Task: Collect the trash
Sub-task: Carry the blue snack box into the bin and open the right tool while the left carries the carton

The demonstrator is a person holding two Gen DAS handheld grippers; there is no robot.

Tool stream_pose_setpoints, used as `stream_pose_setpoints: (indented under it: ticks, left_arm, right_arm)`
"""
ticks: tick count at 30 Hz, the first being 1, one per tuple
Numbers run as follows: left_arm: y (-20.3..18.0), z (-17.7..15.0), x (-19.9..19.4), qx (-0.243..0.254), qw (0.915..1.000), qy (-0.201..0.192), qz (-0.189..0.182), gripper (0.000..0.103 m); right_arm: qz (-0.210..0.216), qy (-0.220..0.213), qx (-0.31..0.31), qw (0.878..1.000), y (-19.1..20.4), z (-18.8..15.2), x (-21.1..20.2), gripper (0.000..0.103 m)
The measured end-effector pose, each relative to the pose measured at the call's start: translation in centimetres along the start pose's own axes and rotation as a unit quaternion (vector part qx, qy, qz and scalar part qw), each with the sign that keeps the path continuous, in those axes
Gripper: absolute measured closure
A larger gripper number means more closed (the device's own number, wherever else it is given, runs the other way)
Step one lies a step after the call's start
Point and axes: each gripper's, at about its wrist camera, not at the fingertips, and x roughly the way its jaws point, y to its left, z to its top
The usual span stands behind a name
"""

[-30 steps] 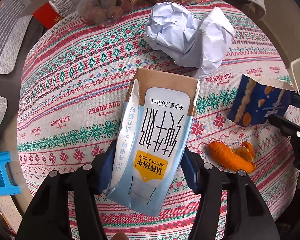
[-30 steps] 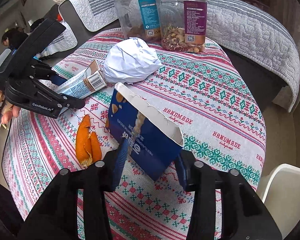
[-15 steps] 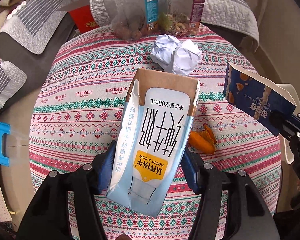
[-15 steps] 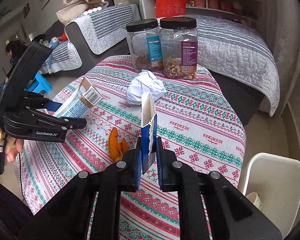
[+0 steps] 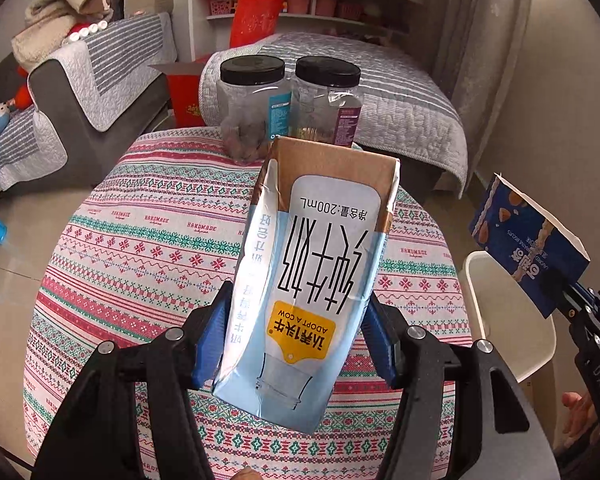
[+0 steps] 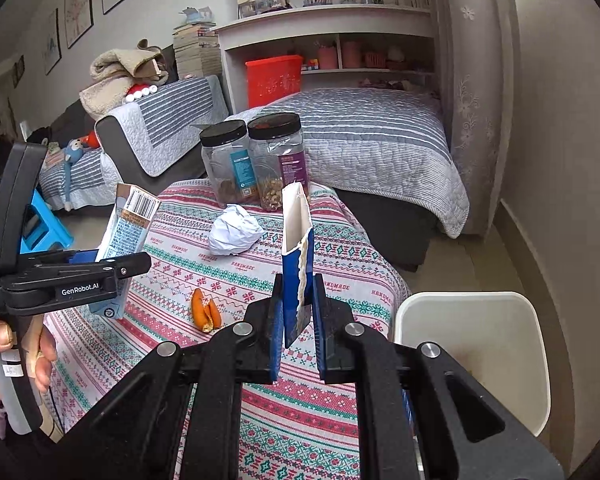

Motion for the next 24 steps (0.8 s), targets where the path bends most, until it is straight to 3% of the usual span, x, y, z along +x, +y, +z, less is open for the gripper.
stream_pose_setpoints:
  ticks: [4,10,17,24]
  left_arm:
    - [-2.2,-0.3,-1.7,0.009,0.9988,-0.048,-0.006,0.044]
    - [-6.1,-0.9,-2.3,0.035,0.9961,-0.078,-0.023,0.043]
    - [-11.0,-1.5,-2.2,0.071,0.9922,-0.090,-0.047,0.043]
    - [-15.2,-2.0,-1.7,0.098,0.9884,-0.086,-0.077,0.043]
  right_arm:
    - [-0.042,-0.022,0.018,0.999,-2.1,-0.4,-2.0,0.091]
    - [-0.100,-0.040,0.052,0.993,-6.0,-1.3,-4.4,0.091]
    - [-0.147,-0.046,0.086,0.984,-10.1,-2.3,-6.2,0.091]
    - [-0.161,-0.031,0.117,0.979,-13.2,-3.4,-6.8,0.091]
